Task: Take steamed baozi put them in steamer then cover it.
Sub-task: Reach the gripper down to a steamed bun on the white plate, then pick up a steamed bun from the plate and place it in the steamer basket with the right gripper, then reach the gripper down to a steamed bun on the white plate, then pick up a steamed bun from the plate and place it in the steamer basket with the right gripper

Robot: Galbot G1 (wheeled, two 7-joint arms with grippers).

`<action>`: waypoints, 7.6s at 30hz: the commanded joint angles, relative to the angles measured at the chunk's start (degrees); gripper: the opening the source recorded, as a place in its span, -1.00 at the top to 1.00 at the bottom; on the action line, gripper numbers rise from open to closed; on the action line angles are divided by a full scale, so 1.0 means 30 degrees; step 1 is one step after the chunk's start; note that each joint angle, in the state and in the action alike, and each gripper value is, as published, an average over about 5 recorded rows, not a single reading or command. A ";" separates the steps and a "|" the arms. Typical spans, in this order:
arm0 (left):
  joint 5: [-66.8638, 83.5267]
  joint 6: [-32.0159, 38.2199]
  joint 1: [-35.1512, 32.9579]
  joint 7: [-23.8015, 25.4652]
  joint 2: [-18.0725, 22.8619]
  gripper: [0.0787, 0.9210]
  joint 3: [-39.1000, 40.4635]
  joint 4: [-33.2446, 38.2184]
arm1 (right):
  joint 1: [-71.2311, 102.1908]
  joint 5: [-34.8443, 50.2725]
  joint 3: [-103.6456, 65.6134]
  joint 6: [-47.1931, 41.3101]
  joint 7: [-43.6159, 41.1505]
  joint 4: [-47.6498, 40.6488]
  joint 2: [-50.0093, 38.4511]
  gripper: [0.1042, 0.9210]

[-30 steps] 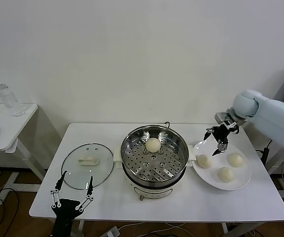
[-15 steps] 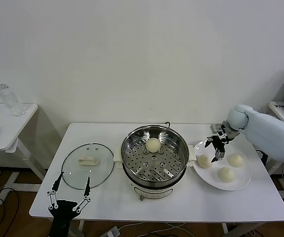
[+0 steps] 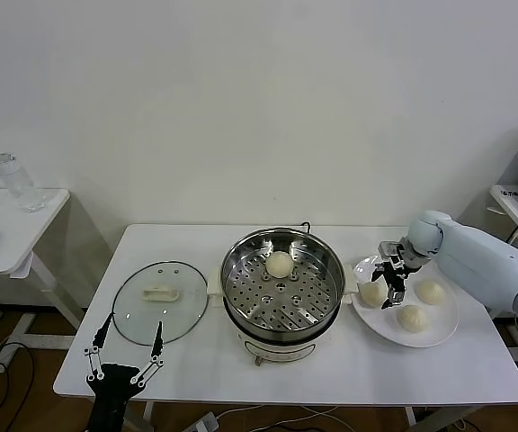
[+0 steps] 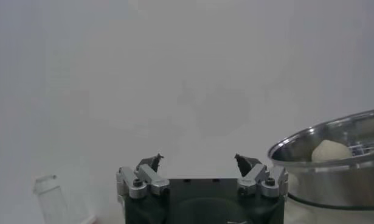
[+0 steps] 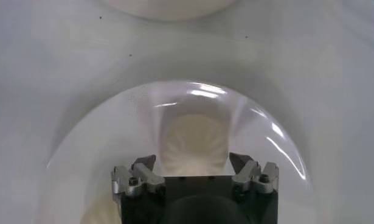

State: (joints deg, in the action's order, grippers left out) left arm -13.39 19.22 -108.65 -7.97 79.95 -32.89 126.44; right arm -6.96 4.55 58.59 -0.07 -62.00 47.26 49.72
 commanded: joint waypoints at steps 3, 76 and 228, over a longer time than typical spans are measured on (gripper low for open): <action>0.0015 -0.0006 0.0022 0.0008 0.0023 -0.77 -0.0003 -0.0044 | 0.0210 -0.0012 -0.0256 -0.0069 0.0188 0.0104 0.0007 -0.61; 0.0342 -0.0857 0.1193 -0.0696 -0.0347 -0.77 0.0404 0.0451 | -1.0375 0.9740 1.0407 -0.7363 0.3832 1.0722 0.7944 -0.42; 0.0126 -0.0662 0.0398 -0.0816 0.0070 -0.77 -0.0001 0.1297 | -0.6402 -0.7473 0.3114 1.2027 -0.1818 1.6337 0.1914 -0.73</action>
State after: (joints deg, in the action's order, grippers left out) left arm -13.19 17.31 -107.56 -10.42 80.17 -32.77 130.42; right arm -27.11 -15.38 70.16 35.95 -68.26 95.84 55.52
